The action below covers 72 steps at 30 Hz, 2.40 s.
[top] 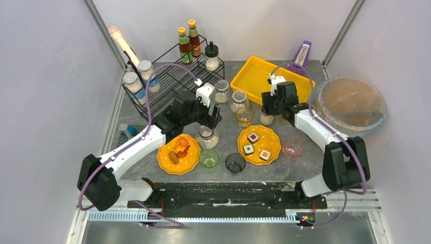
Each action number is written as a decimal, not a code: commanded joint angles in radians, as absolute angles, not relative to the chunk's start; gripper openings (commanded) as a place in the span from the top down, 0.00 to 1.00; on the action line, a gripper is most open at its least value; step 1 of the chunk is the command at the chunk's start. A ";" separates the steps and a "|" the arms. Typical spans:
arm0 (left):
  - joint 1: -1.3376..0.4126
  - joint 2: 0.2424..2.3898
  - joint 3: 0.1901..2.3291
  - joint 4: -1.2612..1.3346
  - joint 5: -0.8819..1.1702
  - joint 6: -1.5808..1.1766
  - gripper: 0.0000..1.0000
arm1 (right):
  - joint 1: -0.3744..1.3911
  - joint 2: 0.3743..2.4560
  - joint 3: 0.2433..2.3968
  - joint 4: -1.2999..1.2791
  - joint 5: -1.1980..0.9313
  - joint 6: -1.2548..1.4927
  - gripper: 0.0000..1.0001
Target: Clear the kitchen counter
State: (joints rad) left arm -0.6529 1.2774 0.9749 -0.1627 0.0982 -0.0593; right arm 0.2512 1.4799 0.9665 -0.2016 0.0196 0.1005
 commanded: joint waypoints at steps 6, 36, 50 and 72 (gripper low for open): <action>-0.716 1.284 1.065 -0.097 0.158 0.063 0.11 | 0.268 1.321 1.183 -0.315 -0.121 0.059 0.91; -0.827 1.472 1.103 0.343 0.261 0.195 0.15 | 0.425 1.200 1.384 -0.504 -0.535 0.025 0.92; -0.830 1.426 1.019 0.402 0.231 0.167 0.95 | 0.425 1.171 1.377 -0.498 -0.455 0.062 0.25; -0.398 1.512 1.120 0.658 0.013 -0.070 0.97 | 0.425 0.872 1.045 -0.272 0.013 0.079 0.02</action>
